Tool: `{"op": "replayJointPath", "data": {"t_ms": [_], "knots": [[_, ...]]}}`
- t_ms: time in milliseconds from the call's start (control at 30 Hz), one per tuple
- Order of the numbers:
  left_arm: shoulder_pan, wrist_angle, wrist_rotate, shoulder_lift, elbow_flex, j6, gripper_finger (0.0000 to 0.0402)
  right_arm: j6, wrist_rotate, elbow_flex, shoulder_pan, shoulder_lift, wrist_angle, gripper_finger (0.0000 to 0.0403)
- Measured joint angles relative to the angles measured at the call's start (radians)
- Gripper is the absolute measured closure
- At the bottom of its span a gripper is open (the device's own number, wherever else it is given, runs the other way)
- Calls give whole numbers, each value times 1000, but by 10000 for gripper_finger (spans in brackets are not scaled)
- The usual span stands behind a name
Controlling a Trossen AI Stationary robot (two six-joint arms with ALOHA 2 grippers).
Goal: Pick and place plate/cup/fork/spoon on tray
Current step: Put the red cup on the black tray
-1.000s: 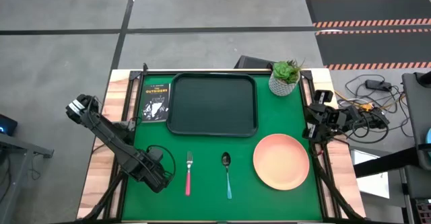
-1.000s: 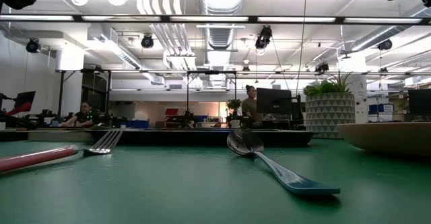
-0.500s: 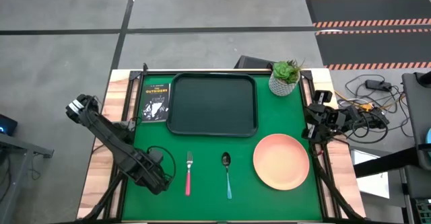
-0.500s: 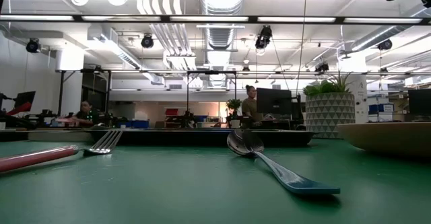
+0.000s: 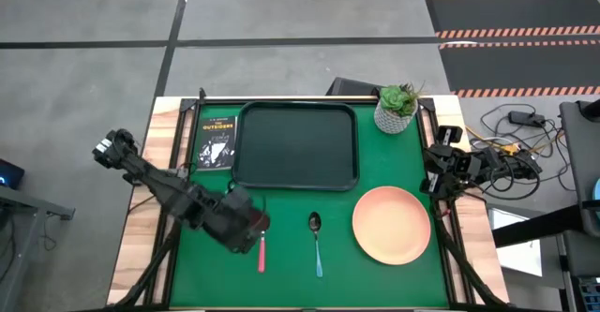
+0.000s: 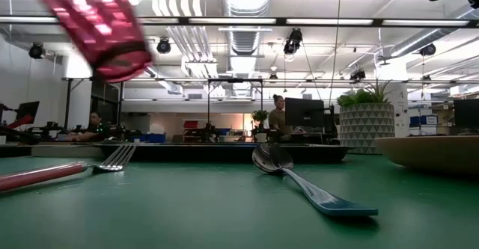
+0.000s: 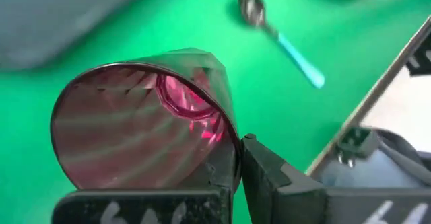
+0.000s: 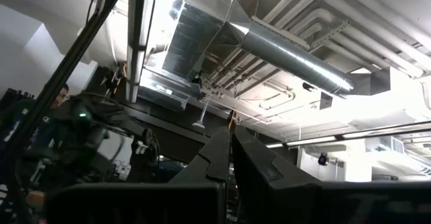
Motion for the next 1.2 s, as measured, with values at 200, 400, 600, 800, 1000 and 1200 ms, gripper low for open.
{"op": "replayJointPath", "data": {"t_ms": [200, 400, 600, 800, 1000, 1200], "knots": [[229, 0, -13, 0, 33, 301, 401, -1, 0, 0, 0, 0, -1, 394], [507, 1, -18, 4, 36, 570, 401, -11, 0, 0, 0, 0, -2, 394], [769, 49, -20, 49, 36, 768, 401, -11, 1, 0, 0, 0, -6, 394], [965, 71, -15, 155, 35, 906, 401, -11, 2, 0, 0, 0, -9, 394], [1041, 69, 42, 272, 35, 972, 401, -18, 2, 0, 0, 0, -24, 394], [1044, 70, 48, 325, 47, 1013, 401, -24, 1, 0, 0, 0, -29, 394]]}}
